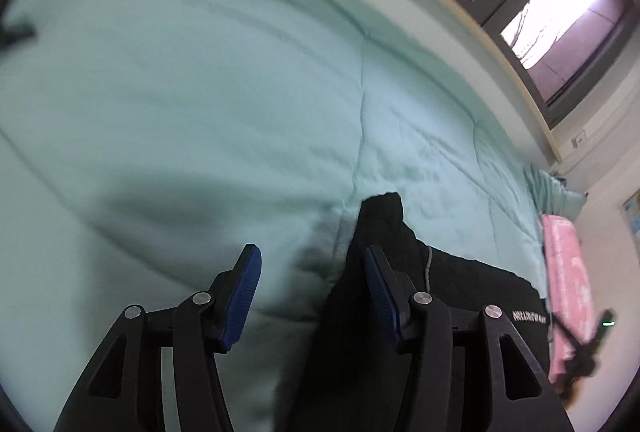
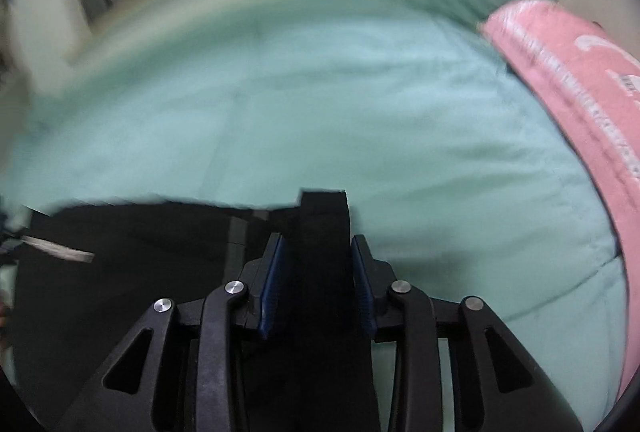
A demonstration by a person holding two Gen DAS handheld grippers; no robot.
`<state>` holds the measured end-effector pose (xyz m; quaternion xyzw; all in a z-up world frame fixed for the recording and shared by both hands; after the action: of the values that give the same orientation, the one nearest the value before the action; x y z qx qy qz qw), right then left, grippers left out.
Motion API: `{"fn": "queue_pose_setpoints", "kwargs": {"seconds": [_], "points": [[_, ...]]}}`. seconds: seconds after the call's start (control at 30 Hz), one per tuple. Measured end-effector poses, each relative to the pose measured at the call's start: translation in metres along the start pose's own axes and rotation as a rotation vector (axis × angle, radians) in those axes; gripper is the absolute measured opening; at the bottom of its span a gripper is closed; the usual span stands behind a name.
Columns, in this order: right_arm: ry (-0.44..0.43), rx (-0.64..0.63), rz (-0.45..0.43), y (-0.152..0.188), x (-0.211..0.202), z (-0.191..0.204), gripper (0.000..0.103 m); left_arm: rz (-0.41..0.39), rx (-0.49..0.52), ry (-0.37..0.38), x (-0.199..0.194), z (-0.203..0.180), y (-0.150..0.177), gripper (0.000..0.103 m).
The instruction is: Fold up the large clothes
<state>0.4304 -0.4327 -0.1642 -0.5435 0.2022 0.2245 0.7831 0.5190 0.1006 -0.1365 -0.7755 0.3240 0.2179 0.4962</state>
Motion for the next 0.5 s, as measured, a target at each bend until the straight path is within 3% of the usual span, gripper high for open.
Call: {"fn": "queue_pose_setpoints", "kwargs": {"seconds": [0.1, 0.13, 0.2, 0.27, 0.37, 0.5], "points": [[-0.092, -0.060, -0.052, -0.007, -0.063, 0.034, 0.070, -0.080, 0.133, -0.003, -0.054, -0.036, 0.000, 0.056], [-0.114, -0.088, -0.055, -0.006, -0.076, 0.047, 0.079, -0.106, 0.183, -0.001, -0.072, -0.055, 0.005, 0.061], [-0.148, -0.163, -0.058, 0.002, -0.102, 0.086, 0.084, -0.129, 0.254, 0.012, -0.097, -0.089, 0.022, 0.074], [-0.157, -0.216, -0.018, 0.019, -0.105, 0.120, 0.084, -0.120, 0.300, 0.049, -0.108, -0.122, 0.042, 0.076], [-0.148, -0.276, 0.071, 0.051, -0.083, 0.162, 0.084, -0.021, 0.360, 0.150, -0.101, -0.166, 0.090, 0.076], [-0.060, -0.354, 0.229, 0.104, -0.020, 0.189, 0.083, 0.102, 0.439, 0.065, -0.048, -0.194, 0.151, 0.076]]}}
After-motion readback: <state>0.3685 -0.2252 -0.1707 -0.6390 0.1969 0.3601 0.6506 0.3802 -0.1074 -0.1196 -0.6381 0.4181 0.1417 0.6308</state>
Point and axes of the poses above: each gripper's, at about its wrist camera, not at the fingertips, and x roughly the way its jaws point, z to its left, y to its underside, the point moved 4 cm from there along x, roughly the way its jaws point, and after that the axes turned 1 degree about -x, right-handed, at the moved point
